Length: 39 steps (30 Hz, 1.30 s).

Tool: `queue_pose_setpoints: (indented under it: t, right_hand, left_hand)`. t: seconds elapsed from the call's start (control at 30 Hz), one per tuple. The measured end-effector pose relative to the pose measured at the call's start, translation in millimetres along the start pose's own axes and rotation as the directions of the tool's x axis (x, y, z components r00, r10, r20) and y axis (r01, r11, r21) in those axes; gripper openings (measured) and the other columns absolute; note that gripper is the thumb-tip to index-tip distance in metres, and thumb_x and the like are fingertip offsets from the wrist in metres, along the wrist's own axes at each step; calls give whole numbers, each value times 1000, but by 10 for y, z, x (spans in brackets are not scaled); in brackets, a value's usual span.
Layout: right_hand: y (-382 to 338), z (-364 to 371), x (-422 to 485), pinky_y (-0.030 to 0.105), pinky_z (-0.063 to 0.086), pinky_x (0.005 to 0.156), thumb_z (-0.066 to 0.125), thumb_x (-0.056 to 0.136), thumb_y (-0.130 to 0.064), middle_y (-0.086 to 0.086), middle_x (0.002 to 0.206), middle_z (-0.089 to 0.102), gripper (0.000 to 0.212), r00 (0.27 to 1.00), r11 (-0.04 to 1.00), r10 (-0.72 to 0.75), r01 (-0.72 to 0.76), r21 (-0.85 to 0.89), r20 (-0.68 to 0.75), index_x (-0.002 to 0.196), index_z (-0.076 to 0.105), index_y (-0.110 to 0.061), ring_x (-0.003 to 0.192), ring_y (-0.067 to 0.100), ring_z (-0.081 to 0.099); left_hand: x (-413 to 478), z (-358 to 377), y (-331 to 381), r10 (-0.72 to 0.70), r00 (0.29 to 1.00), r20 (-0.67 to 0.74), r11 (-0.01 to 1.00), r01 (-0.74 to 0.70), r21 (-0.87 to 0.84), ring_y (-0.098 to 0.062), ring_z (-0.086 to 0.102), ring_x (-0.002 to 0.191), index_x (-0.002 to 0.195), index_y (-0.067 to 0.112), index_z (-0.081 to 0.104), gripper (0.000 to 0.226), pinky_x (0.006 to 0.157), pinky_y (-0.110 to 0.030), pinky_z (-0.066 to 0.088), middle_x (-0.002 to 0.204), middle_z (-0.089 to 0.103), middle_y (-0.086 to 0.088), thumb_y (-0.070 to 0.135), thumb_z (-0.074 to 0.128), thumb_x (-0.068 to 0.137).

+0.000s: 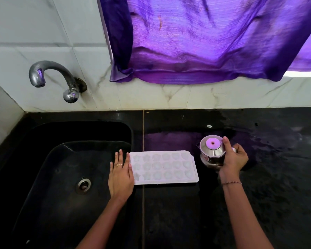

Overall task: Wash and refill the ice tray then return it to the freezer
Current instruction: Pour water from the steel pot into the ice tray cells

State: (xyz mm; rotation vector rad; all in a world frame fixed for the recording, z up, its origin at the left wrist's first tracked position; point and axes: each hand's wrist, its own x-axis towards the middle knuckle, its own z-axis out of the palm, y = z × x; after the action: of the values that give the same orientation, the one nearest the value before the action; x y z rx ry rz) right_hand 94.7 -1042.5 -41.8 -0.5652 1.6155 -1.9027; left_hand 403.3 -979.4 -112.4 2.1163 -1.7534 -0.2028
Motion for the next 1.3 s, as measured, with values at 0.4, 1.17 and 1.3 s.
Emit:
queue_pose_setpoints:
  t: [0.4,1.17,1.3]
  right_hand:
    - [14,-150,-35,18,35,50,78,75,-15,-14,40,34,52,995,996,-31,39,-75,98,51,31,-18,46,3,29]
    - [-5,-187,-174,11,33,45,76,78,-15,2,52,33,48,958,947,-221,256,-194,185,53,36,-8,43,2,31]
    - [-4,-203,-188,10,34,45,76,78,-14,1,51,34,48,959,947,-217,252,-202,181,52,35,-11,42,1,31]
  left_hand:
    - [1,11,-8,0,1000,-1,1000,0,5,-15,0,146,147,15,25,48,119,-34,2,158,12,-6,23,27,100]
    - [14,44,-28,11,1000,29,999,-10,-40,-13,4,146,148,13,24,48,120,-32,8,158,14,-4,21,25,100]
    - [13,49,-28,10,1000,23,999,-9,-43,-13,4,146,147,13,25,48,120,-33,8,158,15,-4,21,26,100]
